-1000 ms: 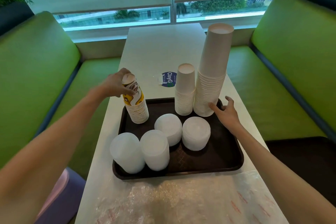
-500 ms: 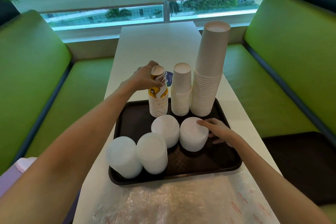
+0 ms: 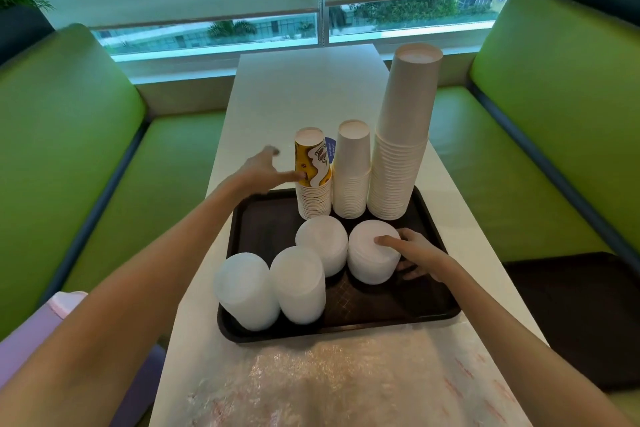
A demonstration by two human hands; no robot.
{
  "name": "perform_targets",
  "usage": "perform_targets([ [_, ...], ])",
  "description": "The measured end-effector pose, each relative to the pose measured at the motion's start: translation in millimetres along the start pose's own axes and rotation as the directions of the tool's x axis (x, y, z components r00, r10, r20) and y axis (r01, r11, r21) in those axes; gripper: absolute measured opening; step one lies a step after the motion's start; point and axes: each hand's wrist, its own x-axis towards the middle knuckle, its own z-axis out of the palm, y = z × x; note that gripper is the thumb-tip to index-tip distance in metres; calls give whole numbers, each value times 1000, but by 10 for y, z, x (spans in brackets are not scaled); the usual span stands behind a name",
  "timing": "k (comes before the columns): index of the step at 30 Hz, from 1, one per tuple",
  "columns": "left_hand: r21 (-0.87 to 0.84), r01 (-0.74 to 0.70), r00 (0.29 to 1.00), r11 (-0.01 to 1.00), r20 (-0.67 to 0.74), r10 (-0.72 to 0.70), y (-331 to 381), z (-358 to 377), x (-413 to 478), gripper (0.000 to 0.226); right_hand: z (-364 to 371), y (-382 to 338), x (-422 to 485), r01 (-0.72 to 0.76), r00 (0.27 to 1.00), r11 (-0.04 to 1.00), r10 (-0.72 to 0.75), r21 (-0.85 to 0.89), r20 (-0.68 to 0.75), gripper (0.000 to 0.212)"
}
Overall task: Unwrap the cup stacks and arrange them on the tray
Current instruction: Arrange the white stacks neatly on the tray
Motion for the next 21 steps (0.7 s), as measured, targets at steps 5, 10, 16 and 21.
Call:
perform_targets([
  [5, 209, 97, 950, 973, 272, -153, -174, 291, -162, 68, 42, -28, -16, 4, 1000, 1000, -4, 23, -9, 66],
  [10, 210, 204, 877, 956, 396, -274, -117, 540, -133, 81, 83, -34, 11, 17, 1000, 999, -16, 48, -16, 67],
  [16, 97, 413, 796, 906, 446, -410, -70, 668, -77, 101, 171, -105, 83, 20, 1000, 999, -20, 44, 2, 66],
  [21, 110, 437, 801, 893, 404, -442, -122, 676, -23, 96, 255, -182, 152, 45, 999, 998, -45, 33, 12, 61],
])
